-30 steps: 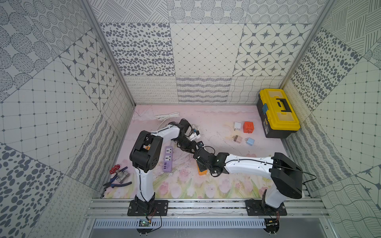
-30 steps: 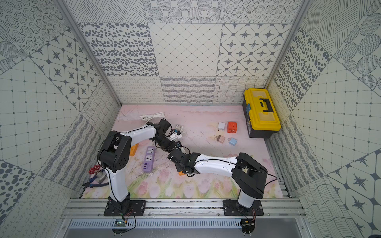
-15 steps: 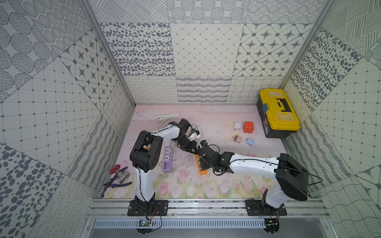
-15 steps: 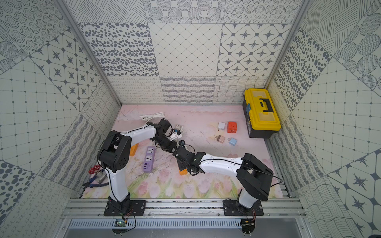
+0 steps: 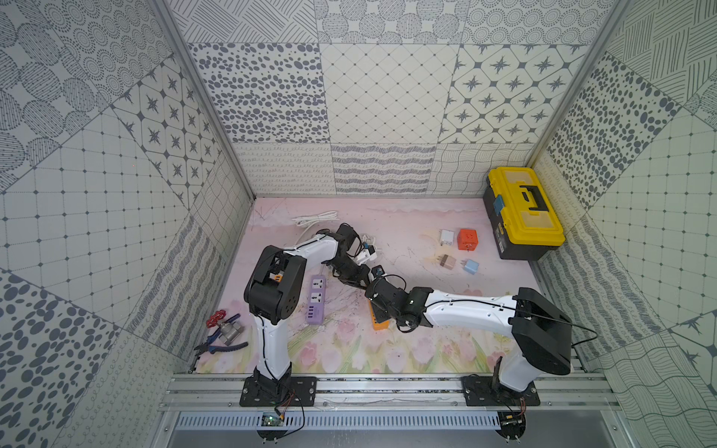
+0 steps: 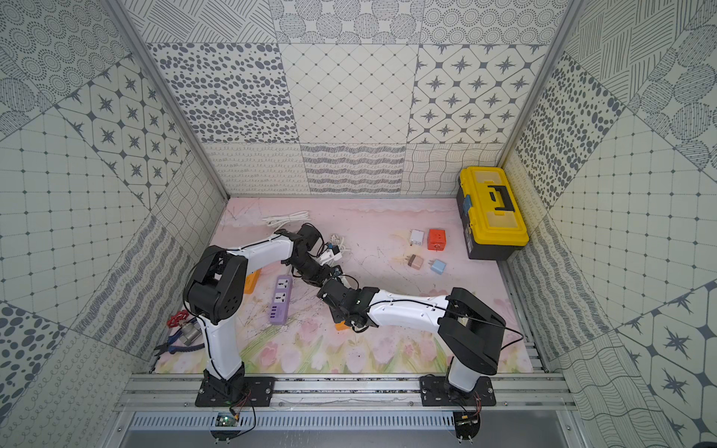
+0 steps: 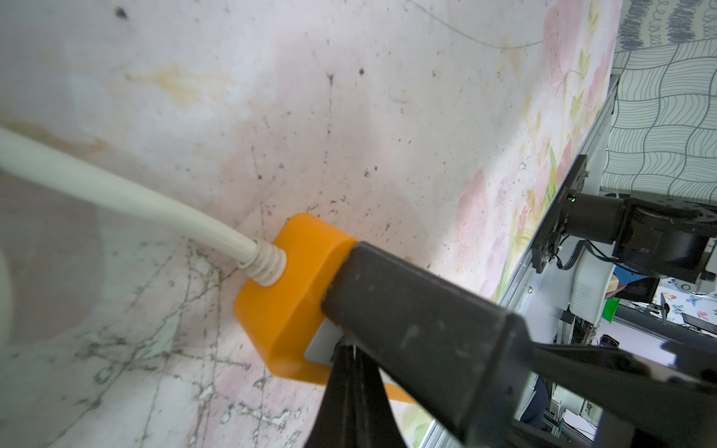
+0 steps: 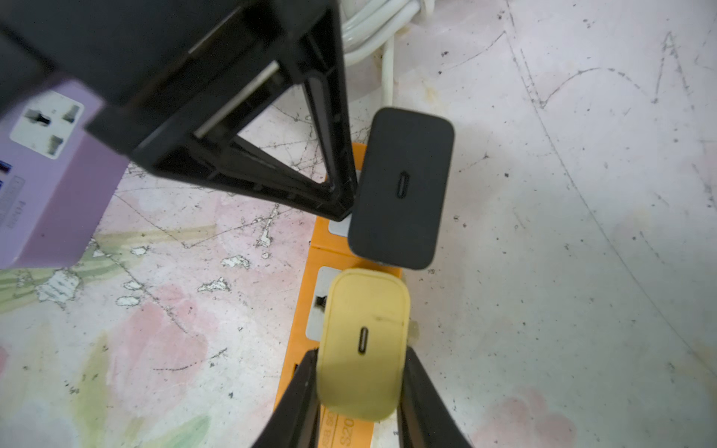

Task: Pull the plug off the socket
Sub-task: Remove the plug from the socket.

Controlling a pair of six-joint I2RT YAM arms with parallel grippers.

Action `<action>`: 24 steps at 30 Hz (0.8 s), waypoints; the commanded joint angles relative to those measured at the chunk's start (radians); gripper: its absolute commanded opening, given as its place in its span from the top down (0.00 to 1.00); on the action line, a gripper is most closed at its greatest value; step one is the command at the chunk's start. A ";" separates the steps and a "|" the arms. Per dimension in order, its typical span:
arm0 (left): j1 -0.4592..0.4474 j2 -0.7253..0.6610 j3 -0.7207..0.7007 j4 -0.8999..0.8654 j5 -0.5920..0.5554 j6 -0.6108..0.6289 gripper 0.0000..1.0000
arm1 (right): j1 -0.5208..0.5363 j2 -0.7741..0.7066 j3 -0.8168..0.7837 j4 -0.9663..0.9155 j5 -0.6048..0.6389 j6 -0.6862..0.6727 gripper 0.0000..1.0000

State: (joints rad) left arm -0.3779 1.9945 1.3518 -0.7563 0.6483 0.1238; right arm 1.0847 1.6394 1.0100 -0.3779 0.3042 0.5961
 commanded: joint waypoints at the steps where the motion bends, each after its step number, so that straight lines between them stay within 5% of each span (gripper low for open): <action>1: 0.002 0.017 0.002 0.000 -0.069 0.008 1.00 | -0.037 -0.087 -0.045 0.188 -0.147 0.056 0.80; 8: 0.001 0.016 0.003 -0.002 -0.069 0.009 1.00 | -0.032 -0.085 -0.040 0.145 -0.099 0.031 0.81; 18: 0.002 0.018 0.004 -0.003 -0.068 0.009 1.00 | 0.065 0.057 0.112 -0.027 0.137 -0.056 0.81; 24: 0.000 0.018 0.006 -0.005 -0.068 0.010 1.00 | 0.064 0.050 0.115 -0.025 0.130 -0.053 0.81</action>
State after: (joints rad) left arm -0.3771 1.9972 1.3529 -0.7544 0.6529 0.1238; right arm 1.1393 1.6966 1.0882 -0.4675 0.4198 0.5652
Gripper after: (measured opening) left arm 0.049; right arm 0.332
